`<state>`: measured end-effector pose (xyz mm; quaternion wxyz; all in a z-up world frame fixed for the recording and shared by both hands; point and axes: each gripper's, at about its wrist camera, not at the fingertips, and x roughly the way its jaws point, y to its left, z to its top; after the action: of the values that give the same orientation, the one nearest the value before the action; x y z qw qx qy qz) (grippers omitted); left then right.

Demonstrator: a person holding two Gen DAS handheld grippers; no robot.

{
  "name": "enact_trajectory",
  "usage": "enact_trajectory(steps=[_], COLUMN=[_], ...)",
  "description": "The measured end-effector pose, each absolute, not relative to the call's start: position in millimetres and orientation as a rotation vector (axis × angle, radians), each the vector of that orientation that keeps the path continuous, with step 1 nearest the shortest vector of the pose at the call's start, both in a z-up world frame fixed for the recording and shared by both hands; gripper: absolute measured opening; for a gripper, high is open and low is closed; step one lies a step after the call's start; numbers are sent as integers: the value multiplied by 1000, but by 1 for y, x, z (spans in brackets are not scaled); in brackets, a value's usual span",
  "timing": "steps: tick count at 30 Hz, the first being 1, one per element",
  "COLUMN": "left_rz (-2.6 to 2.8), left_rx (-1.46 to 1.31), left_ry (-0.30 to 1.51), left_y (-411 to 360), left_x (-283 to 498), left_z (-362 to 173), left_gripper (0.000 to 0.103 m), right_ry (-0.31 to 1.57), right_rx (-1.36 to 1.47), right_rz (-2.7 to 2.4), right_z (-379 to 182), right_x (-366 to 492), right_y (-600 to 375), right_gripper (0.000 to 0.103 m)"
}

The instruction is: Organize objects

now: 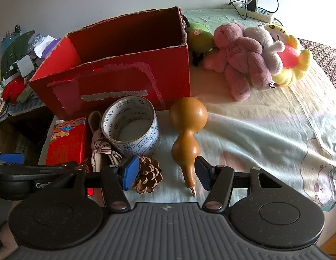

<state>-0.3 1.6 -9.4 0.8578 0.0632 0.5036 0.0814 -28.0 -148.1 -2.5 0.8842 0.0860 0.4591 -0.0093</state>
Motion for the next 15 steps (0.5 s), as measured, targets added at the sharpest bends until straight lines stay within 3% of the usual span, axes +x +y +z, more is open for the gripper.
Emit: enact_trajectory(steps=[15], left_rz=[140], left_rx=[131], left_ry=[1082], left_y=[-3], left_x=[3], left_z=[-4], left_gripper=[100], right_ry=[940], right_rx=[194], right_rz=[-26], right_z=[1], right_x=[-29], right_y=[-153], right_gripper=[60])
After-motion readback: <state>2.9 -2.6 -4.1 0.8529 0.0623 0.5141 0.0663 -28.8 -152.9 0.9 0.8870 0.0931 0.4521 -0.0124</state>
